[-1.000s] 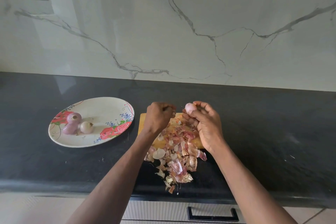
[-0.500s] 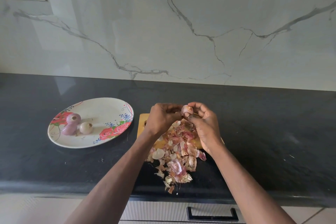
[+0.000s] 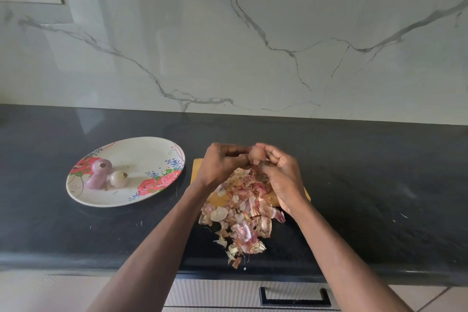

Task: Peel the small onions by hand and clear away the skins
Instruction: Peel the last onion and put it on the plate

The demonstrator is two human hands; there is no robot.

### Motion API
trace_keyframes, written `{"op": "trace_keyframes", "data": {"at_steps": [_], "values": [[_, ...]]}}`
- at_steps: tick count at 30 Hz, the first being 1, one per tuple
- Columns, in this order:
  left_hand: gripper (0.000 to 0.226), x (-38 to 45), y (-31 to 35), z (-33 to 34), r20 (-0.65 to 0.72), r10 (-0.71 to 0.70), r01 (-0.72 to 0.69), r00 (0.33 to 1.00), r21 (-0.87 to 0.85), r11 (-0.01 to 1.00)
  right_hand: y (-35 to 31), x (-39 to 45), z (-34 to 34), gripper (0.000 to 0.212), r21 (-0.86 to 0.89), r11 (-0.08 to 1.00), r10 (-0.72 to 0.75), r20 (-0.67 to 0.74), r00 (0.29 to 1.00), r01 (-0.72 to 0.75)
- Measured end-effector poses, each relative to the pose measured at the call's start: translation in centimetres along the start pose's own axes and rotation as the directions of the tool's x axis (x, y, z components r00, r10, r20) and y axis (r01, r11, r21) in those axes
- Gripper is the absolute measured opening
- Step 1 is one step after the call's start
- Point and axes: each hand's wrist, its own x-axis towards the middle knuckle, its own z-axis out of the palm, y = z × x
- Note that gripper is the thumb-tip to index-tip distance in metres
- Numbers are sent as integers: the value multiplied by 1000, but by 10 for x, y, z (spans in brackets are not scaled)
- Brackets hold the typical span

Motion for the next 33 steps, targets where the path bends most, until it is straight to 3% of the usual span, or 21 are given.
{"op": "trace_keyframes", "data": {"at_steps": [5,13,19,24,27,31,33], "values": [[22,-4,2,6,-59,38,-33,998,82,996,5,2,0,38,-136,989,-66,-3,998,65],[22,-6,2,12,-109,31,-23,994,66,998,12,5,-1,40,-239,967,-84,19,996,86],[24,-5,4,10,-144,27,-19,989,54,998,0,1,0,34,67,995,66,39,997,-69],[20,0,3,5,-278,-2,62,960,208,976,-8,2,-1,27,397,888,211,94,973,-231],[26,1,1,3,-227,-35,97,973,264,960,-10,4,-5,33,525,801,269,114,956,-288],[25,1,-1,1,-123,23,19,992,330,944,-10,3,-8,31,533,784,331,74,941,-318],[30,1,0,1,-77,31,-8,997,278,961,-11,4,-9,34,541,781,328,68,942,-311]]}}
